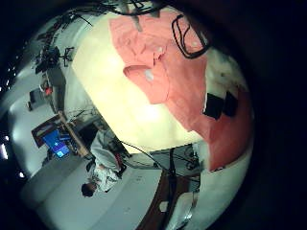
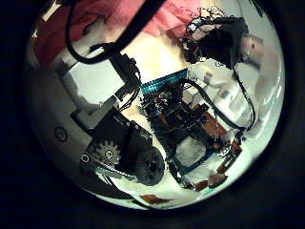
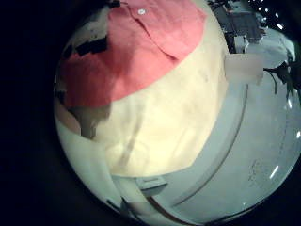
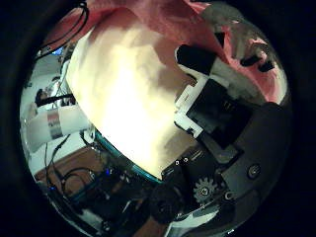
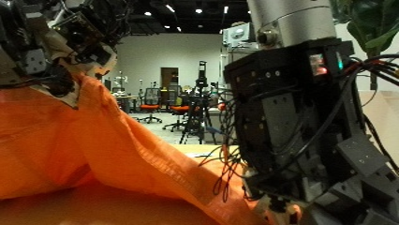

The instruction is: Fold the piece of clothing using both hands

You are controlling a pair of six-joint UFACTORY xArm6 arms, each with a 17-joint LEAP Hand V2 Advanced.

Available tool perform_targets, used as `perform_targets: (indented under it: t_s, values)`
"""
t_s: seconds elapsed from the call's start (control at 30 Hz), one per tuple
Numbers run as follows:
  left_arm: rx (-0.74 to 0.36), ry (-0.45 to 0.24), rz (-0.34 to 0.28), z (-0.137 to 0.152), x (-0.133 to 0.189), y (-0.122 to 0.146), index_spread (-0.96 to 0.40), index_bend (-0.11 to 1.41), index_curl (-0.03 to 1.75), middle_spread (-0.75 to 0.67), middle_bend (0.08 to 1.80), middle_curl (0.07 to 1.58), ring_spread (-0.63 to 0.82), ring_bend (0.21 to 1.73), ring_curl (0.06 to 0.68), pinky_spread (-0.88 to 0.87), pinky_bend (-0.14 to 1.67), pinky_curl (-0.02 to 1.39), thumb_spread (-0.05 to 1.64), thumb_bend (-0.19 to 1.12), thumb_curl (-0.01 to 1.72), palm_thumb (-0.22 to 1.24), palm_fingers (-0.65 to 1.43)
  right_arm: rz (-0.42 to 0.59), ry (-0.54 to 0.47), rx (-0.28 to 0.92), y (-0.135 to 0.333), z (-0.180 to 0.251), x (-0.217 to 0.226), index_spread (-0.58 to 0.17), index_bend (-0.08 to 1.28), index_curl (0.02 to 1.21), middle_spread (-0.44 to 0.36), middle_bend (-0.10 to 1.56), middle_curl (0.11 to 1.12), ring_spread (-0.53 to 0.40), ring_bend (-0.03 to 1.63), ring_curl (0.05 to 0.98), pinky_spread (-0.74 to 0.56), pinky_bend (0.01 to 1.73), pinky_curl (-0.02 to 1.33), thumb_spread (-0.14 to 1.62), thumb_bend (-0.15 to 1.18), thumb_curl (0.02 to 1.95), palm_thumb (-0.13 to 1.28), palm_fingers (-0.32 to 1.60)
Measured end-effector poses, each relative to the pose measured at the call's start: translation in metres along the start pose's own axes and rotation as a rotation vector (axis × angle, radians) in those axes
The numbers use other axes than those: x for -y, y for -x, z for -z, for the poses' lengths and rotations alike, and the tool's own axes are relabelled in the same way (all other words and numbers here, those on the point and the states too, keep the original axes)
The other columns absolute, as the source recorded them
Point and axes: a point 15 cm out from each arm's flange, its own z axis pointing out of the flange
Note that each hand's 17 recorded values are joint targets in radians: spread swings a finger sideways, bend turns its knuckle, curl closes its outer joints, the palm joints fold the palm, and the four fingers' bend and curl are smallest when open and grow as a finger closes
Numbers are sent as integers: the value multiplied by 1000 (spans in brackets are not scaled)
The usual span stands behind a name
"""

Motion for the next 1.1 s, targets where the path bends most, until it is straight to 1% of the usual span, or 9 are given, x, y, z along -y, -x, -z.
perform_targets:
  t_s: [0.1, 0.23, 0.4, 0.57, 0.77, 0.87, 1.03, 1.1]
  values:
    - [-1, 0, -1, 2, 0, 1, -700, 194, 1407, -626, 847, 1059, -474, 1271, 527, -647, 1151, 597, 911, -24, 575, 771, 1098, -7, -16, -1, -6, 8, 0, -398, 860, 956, -167, 1186, 764, -219, 1329, 591, -310, 1282, 579, 1010, 170, 526, 984, 1244]
    - [8, -1, -6, 5, -2, 4, -698, 194, 1407, -626, 847, 1058, -475, 1271, 527, -646, 1152, 597, 911, -24, 575, 771, 1098, -5, -1, -7, -12, 17, -10, -368, 920, 963, -152, 1230, 767, -209, 1357, 610, -280, 1307, 603, 1015, 152, 562, 1015, 1222]
    - [8, -5, -9, 8, -6, 4, -696, 195, 1411, -623, 844, 1054, -475, 1270, 528, -646, 1152, 597, 912, -23, 575, 773, 1098, -15, -9, -11, -25, 41, -18, -338, 956, 958, -140, 1266, 759, -201, 1377, 623, -256, 1323, 625, 1021, 120, 600, 1029, 1204]
    - [-2, -2, -24, 13, -12, 9, -697, 197, 1415, -624, 841, 1053, -476, 1267, 528, -649, 1137, 594, 924, -23, 572, 773, 1093, -31, -39, -13, -36, 72, -16, -316, 975, 948, -132, 1286, 746, -200, 1393, 631, -244, 1325, 639, 1028, 99, 637, 1051, 1195]
    - [-20, 5, -48, 23, -23, 10, -694, 189, 1419, -626, 836, 1054, -476, 1269, 529, -652, 1136, 595, 928, -23, 570, 773, 1088, -66, -109, -12, -52, 109, -6, -294, 999, 930, -126, 1300, 729, -197, 1399, 633, -238, 1319, 651, 1036, 74, 674, 1072, 1196]
    - [-18, -2, -48, 29, -23, 11, -693, 189, 1421, -625, 833, 1053, -475, 1266, 528, -650, 1133, 595, 929, -23, 569, 774, 1087, -78, -140, -14, -59, 126, 2, -286, 1006, 921, -124, 1306, 721, -196, 1401, 633, -237, 1317, 656, 1041, 61, 689, 1078, 1194]
    - [-18, -7, -49, 35, -20, 13, -690, 188, 1423, -626, 831, 1052, -474, 1265, 527, -650, 1131, 595, 930, -24, 565, 770, 1089, -96, -160, -18, -69, 143, 17, -277, 1016, 909, -122, 1316, 710, -195, 1403, 632, -236, 1314, 664, 1045, 42, 717, 1091, 1192]
    - [-17, -11, -47, 42, -15, 16, -689, 188, 1424, -626, 831, 1052, -474, 1265, 527, -649, 1131, 595, 930, -24, 564, 770, 1089, -107, -164, -33, -79, 149, 27, -274, 1021, 904, -121, 1321, 706, -195, 1405, 632, -237, 1309, 667, 1042, 33, 727, 1095, 1188]
